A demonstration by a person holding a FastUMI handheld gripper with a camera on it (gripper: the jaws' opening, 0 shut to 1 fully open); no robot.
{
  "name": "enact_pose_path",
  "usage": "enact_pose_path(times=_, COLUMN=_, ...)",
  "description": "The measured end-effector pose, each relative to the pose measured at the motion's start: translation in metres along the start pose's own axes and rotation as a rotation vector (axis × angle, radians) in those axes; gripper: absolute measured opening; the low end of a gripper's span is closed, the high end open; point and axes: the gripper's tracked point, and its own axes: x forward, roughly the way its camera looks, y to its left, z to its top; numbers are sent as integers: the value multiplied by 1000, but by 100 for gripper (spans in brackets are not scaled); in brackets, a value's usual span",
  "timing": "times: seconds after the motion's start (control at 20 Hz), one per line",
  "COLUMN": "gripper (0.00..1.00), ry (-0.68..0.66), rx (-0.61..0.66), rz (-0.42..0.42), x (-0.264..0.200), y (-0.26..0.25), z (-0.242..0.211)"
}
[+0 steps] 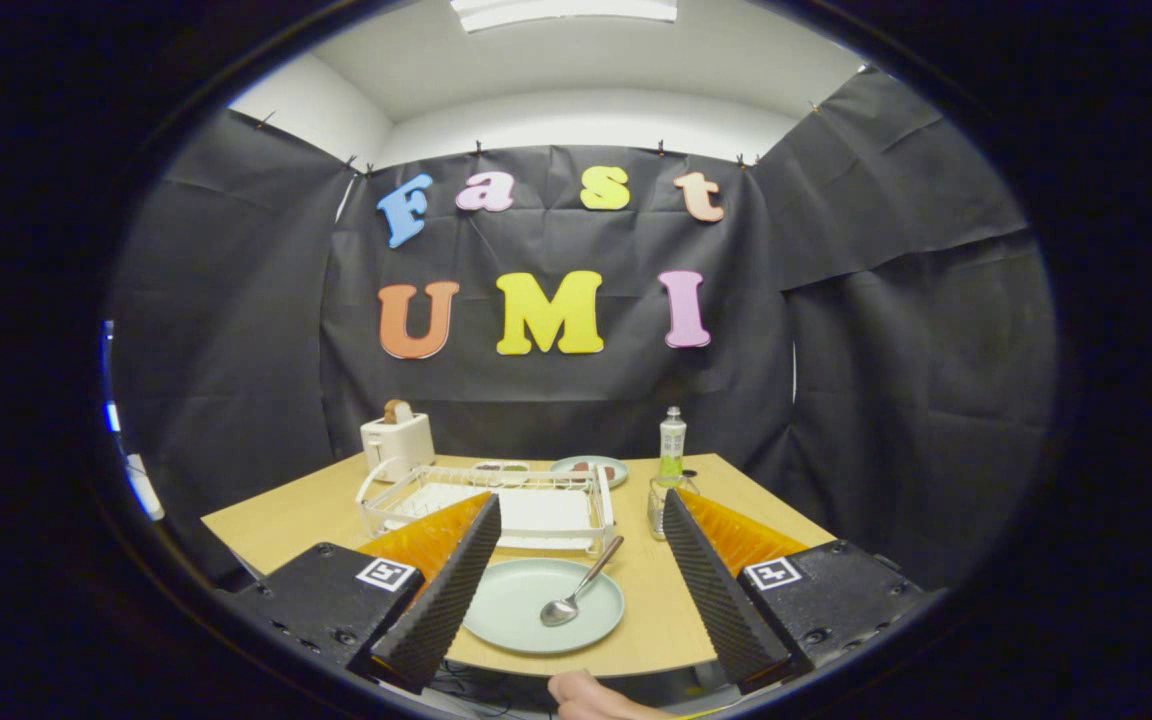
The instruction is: Take the plate from the dish rack, then take the spoon from the basket and place it into the plate.
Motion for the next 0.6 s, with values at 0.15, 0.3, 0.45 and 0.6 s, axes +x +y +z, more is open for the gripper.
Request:
enact_pose_path(times=0.15, gripper=100, ry=0, rx=-9, rz=2, x=-2, y=-1, z=-3)
enact_pose_path(times=0.3, gripper=100, ry=-12, rx=3, rz=2, x=-4, y=-6, z=-5)
enact_pose_path(times=0.45, gripper=100, ry=-1, rx=6, rz=0, x=-3, y=-13, z=-11)
enact_pose_path(times=0.6, gripper=100, ry=-1, rx=16, rz=-4, x=-2, y=-20, z=-12)
